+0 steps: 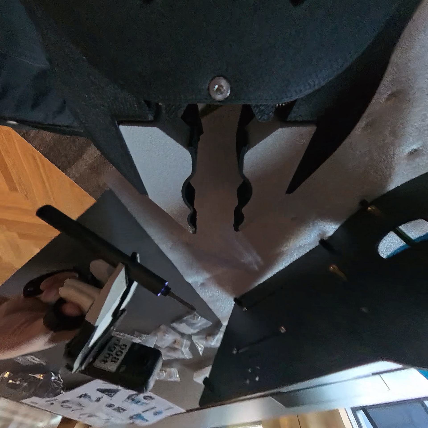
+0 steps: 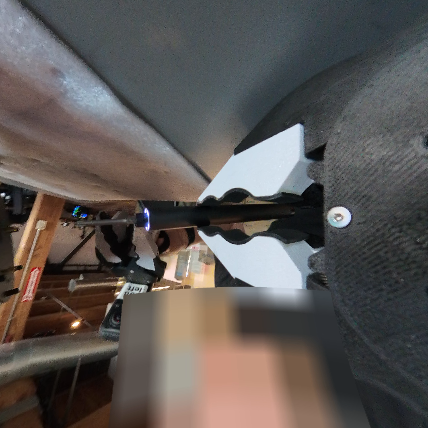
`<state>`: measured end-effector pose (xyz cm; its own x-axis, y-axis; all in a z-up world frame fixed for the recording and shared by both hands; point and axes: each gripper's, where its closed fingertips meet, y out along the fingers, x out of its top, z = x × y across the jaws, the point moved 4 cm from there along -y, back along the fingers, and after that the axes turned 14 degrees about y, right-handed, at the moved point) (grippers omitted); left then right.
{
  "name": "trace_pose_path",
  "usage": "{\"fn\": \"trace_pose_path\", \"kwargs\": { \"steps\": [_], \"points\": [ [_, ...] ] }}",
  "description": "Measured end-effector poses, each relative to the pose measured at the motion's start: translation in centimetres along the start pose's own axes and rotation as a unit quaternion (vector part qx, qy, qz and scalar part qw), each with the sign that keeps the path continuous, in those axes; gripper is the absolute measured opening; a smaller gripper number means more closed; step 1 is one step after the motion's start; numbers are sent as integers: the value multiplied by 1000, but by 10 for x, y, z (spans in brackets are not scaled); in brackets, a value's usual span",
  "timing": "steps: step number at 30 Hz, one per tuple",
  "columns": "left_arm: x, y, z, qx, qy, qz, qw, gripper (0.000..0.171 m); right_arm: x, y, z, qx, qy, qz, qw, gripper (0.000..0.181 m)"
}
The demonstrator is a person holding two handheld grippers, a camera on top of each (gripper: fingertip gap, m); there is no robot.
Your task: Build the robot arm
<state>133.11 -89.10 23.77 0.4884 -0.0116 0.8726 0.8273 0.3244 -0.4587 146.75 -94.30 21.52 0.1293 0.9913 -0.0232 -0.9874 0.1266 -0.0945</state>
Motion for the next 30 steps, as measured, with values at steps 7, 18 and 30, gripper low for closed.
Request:
{"fn": "trace_pose_path", "kwargs": {
  "steps": [7,18,30],
  "points": [
    [-8,-29,-42,-31,-57,36,997,30,-1,-6,11,0,-21,39,999,16],
    [8,-47,-34,53,-51,48,996,31,1,-45,8,12,-20,60,998,16],
    [36,-8,29,2,5,-24,1000,32,25,-20,1,48,20,61,997,16]
  ]
}}
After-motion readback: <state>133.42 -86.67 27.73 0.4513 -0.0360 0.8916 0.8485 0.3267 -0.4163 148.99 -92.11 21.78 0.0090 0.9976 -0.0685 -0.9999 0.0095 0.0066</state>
